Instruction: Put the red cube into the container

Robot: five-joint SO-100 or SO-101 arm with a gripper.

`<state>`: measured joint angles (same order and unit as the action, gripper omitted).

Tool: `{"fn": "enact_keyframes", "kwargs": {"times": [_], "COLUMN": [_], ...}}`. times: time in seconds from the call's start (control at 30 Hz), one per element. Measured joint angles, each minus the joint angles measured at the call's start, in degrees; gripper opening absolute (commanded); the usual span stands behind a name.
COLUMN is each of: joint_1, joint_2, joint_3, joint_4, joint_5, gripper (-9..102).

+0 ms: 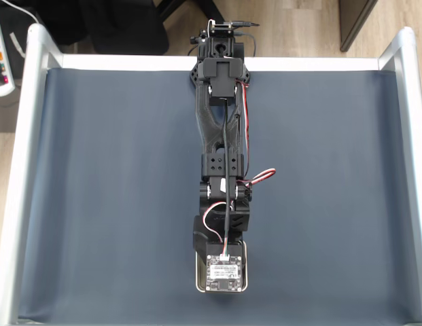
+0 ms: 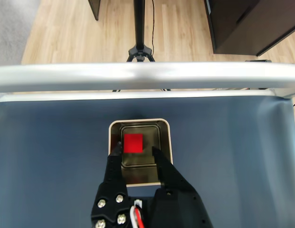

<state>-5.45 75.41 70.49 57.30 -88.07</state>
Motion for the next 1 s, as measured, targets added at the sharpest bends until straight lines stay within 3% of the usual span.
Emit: {"fn": "enact_keyframes", "kwargs": {"times": [0.13,0.57,1.0], "joint_1": [0.0,3.2,3.8], "joint_2": [5.6,51.5,89.5], "joint_3": [4.9,51.4,99.1], "joint_4": [-2.5,-20.5,-26.9], "joint_5": [0.6,0.5,-2.9], "gripper": [0,0,0]}}
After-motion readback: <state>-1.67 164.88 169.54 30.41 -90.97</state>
